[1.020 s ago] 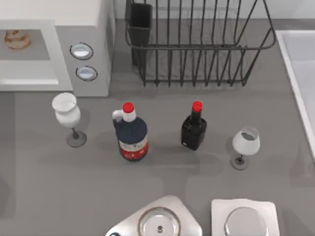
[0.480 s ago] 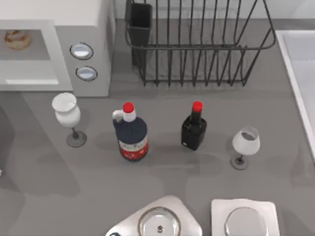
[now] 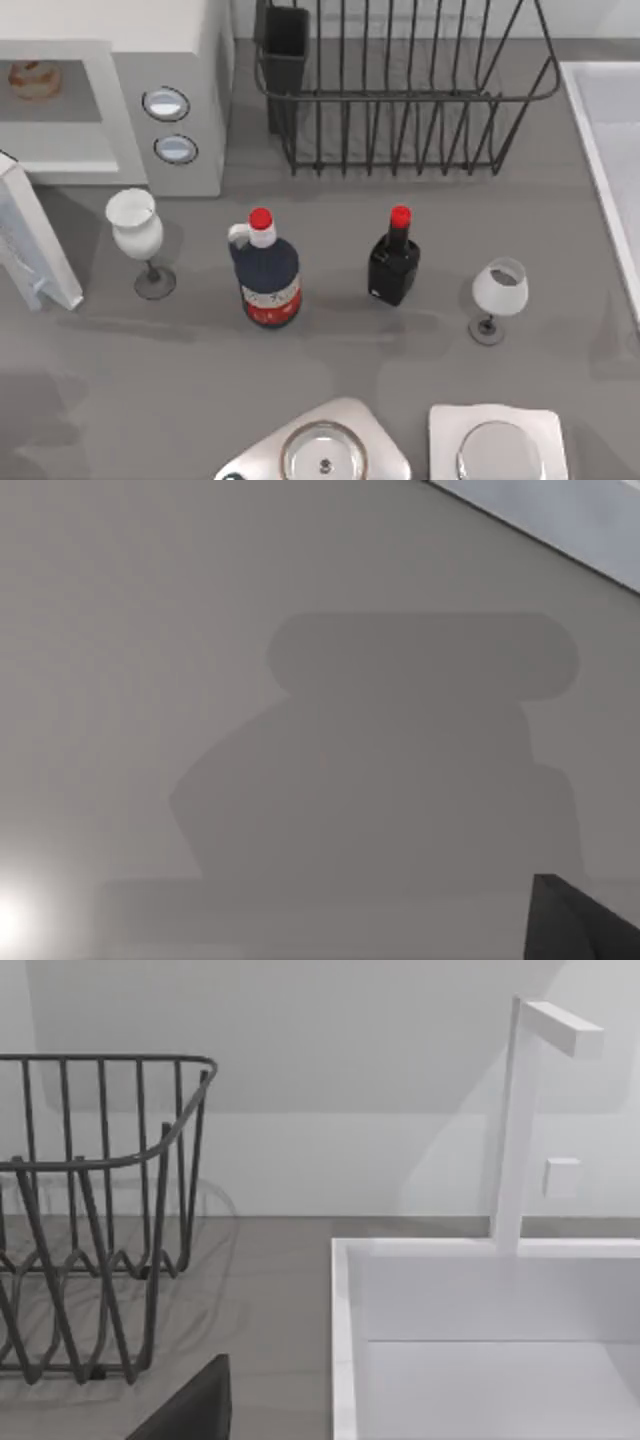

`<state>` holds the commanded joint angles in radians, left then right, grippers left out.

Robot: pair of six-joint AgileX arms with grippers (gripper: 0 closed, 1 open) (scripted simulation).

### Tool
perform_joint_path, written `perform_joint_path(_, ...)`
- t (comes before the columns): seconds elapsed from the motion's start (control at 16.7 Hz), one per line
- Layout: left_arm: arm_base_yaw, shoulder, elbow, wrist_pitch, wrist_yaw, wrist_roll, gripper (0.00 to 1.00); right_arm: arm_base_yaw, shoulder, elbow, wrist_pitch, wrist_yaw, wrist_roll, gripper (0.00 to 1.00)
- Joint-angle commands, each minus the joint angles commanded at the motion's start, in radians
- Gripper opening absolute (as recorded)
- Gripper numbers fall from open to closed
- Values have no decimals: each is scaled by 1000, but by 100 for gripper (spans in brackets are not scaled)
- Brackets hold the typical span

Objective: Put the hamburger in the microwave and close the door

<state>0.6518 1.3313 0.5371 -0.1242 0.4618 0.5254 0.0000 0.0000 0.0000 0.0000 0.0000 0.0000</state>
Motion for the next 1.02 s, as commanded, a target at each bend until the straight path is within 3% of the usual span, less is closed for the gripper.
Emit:
perform_joint_path(0.18,-69,-70,-66,27,-44,-69,0,0,0,0,0,0,0,100)
perform_joint_path(0.6,-105,-84,-76,29,-74,-106,0,0,0,0,0,0,0,100)
perform_joint_path(1.02,-474,-213,-163,39,-300,-366,0,0,0,0,0,0,0,100)
